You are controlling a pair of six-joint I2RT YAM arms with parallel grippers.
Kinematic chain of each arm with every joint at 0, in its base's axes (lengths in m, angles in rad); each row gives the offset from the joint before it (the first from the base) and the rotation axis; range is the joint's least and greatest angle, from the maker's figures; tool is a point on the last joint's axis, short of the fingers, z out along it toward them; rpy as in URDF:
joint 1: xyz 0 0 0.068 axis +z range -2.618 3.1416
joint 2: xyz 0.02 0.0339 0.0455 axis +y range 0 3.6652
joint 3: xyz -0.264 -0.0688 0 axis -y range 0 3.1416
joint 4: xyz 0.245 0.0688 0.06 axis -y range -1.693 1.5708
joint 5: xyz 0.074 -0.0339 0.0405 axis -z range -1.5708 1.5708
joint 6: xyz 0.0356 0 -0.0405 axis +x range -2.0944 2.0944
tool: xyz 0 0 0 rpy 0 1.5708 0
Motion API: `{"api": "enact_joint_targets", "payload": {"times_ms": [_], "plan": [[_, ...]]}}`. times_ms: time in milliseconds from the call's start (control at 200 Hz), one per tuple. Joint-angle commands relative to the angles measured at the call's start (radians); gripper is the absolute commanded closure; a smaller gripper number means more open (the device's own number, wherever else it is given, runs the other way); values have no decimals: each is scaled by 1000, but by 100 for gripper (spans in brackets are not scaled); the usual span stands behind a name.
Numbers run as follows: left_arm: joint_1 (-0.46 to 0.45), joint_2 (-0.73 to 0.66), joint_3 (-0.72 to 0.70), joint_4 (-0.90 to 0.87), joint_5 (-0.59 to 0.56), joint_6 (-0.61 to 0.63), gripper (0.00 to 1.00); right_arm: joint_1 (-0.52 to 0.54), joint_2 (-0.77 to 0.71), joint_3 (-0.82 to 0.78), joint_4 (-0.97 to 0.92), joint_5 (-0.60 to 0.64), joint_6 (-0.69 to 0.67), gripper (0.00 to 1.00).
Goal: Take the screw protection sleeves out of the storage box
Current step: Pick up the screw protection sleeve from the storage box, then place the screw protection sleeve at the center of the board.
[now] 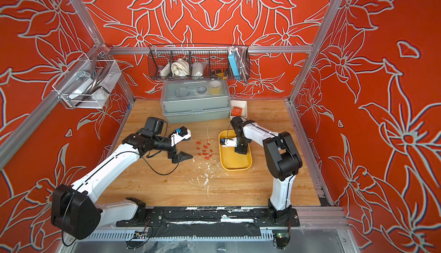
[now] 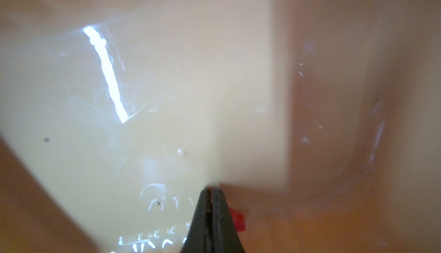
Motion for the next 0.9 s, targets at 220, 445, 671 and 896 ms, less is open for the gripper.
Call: {"api": "enact_joint_targets", "payload": {"times_ms": [220,445,671,896], "plan": [[2,-22,-21,12,27,-3,2,-32,-81,57,-77,-242,94,100],[3,-28,-24,8,18,6,2,-37,-113,113,-175,-374,130,100],[23,-35,7,-35,-57,32,2,14,-160,205,-232,-563,230,100],[103,-35,95,-67,-79,-26,2,132,-69,336,-192,-604,360,100]]}}
